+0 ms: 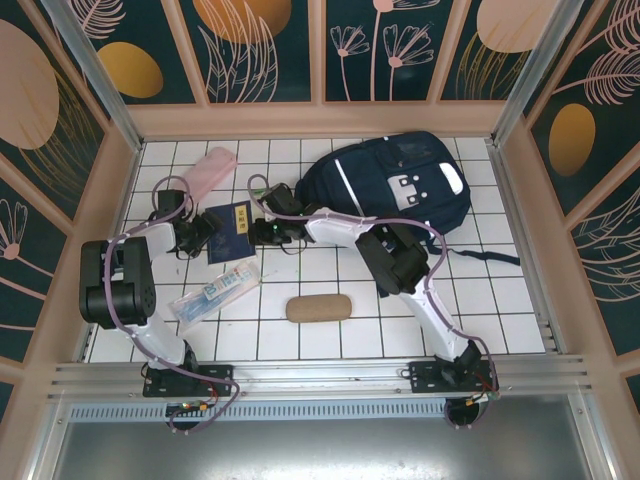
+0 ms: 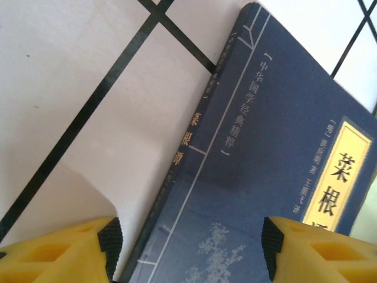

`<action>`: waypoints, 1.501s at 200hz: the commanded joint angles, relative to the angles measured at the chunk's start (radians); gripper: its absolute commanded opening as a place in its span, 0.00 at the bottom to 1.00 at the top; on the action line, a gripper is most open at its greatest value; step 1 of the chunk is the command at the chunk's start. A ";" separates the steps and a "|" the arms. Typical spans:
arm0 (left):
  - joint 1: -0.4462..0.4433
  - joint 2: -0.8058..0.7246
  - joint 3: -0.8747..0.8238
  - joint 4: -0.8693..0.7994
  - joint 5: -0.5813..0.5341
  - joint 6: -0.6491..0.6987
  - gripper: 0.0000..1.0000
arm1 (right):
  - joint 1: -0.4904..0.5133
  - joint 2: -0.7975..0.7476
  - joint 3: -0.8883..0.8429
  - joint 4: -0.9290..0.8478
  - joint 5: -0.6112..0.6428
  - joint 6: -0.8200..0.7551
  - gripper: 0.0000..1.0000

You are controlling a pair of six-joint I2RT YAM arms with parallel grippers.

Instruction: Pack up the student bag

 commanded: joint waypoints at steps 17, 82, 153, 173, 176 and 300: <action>-0.005 0.026 -0.087 0.092 0.176 0.018 0.63 | 0.009 0.081 0.055 -0.016 -0.042 0.012 0.20; -0.005 -0.167 -0.196 0.371 0.498 -0.085 0.60 | 0.012 0.092 0.075 -0.020 -0.083 0.000 0.18; -0.005 -0.164 -0.167 0.226 0.409 -0.026 0.52 | 0.009 0.059 0.056 -0.019 -0.068 -0.014 0.18; -0.005 -0.135 -0.166 0.197 0.389 -0.009 0.43 | 0.008 0.049 0.052 -0.023 -0.063 -0.022 0.18; -0.005 -0.135 -0.167 0.198 0.387 -0.010 0.42 | 0.009 0.046 0.052 -0.024 -0.062 -0.023 0.18; -0.005 -0.276 -0.024 0.045 0.306 -0.001 0.02 | -0.157 -0.317 -0.066 -0.236 0.409 -0.304 0.49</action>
